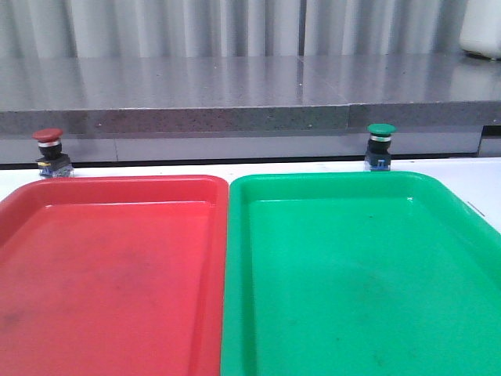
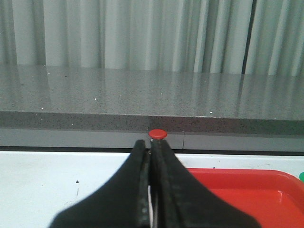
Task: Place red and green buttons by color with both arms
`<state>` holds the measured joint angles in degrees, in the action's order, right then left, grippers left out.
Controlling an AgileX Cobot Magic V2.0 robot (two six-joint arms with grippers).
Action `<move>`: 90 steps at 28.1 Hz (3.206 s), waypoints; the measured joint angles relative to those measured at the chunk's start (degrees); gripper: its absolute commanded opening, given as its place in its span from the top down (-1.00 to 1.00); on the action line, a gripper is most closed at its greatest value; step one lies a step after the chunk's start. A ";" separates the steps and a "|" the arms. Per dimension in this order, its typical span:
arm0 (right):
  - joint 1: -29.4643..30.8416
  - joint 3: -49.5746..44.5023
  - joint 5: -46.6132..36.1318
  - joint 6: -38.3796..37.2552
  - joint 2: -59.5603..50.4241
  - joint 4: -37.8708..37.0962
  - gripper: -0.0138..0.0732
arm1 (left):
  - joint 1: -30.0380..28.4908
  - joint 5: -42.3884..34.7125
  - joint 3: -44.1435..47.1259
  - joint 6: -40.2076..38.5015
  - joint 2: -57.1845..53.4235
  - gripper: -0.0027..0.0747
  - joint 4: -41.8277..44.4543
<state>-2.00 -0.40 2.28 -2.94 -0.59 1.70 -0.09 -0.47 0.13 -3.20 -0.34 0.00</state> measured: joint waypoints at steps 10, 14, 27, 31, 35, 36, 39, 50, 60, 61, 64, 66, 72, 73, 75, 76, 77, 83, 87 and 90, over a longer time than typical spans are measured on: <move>0.00 12.11 8.37 0.79 0.00 0.00 0.84 | 0.00 3.99 -10.75 0.00 0.00 0.98 -1.88; 0.00 19.15 13.62 2.09 1.35 0.00 0.84 | 0.00 11.02 -19.12 0.00 1.94 0.98 -1.88; 0.00 34.85 24.67 2.21 22.03 0.00 0.84 | 0.00 32.67 -39.21 0.00 19.82 0.98 -1.95; 0.00 34.85 25.76 2.21 27.16 0.00 0.84 | 0.00 35.32 -39.21 0.00 23.79 0.98 -1.95; 0.00 34.85 25.79 2.30 31.43 0.00 0.84 | 0.00 36.40 -39.10 0.00 26.60 0.98 -1.95; 0.00 34.85 25.79 2.30 32.38 0.00 0.84 | 0.00 36.40 -39.10 0.00 27.26 0.98 -1.95; 0.00 34.85 25.79 2.30 34.76 0.00 0.84 | 0.00 36.49 -39.01 0.00 29.06 0.98 -1.95; 0.00 34.85 25.79 2.30 40.09 0.00 -0.08 | 0.00 36.70 -38.99 0.00 34.25 0.39 -1.95; 0.00 34.85 25.79 2.30 41.61 0.00 -0.44 | 0.00 31.33 -39.14 0.00 41.35 -0.54 -1.95; 0.00 34.85 25.79 2.30 41.61 0.00 -0.44 | 0.00 31.04 -39.40 0.00 42.72 -0.54 -1.95; 0.00 34.85 25.79 2.30 41.61 0.00 -0.44 | 0.00 30.93 -41.34 0.00 47.28 -0.54 -1.95; 0.00 34.85 25.79 2.30 41.61 0.00 -0.44 | 0.00 30.54 -43.44 0.00 51.54 -0.54 -1.95; 0.00 34.85 25.79 2.30 41.61 0.00 -0.44 | 0.00 29.66 -50.02 0.00 65.62 -0.54 -1.95; 0.00 34.85 25.79 2.30 41.61 0.00 -0.44 | 0.00 29.56 -51.19 0.00 68.03 -0.54 -1.95; 0.00 34.85 25.79 2.30 41.61 0.00 -0.44 | 0.00 29.32 -53.74 0.00 73.36 -0.54 -1.95; 0.00 34.85 25.79 2.30 41.61 0.00 -0.44 | 0.00 29.32 -54.94 0.00 75.78 -0.54 -1.95; 0.00 34.85 25.79 2.30 41.61 0.00 -0.44 | 0.00 29.32 -55.92 0.00 78.18 -0.54 -1.95; 0.00 34.85 25.79 2.33 41.61 0.00 -0.44 | 0.00 28.89 -64.53 0.00 91.91 -0.53 -1.95; 0.00 34.85 25.79 2.33 41.61 0.00 -0.44 | 0.00 28.49 -71.01 0.00 99.76 -0.53 -1.95; 0.00 34.85 25.79 2.33 41.61 0.00 -0.44 | 0.00 27.89 -75.68 0.00 104.84 -0.53 -1.95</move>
<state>-2.00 34.45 28.07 -0.61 41.03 1.70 -0.09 27.43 -75.55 -3.20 104.50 -1.95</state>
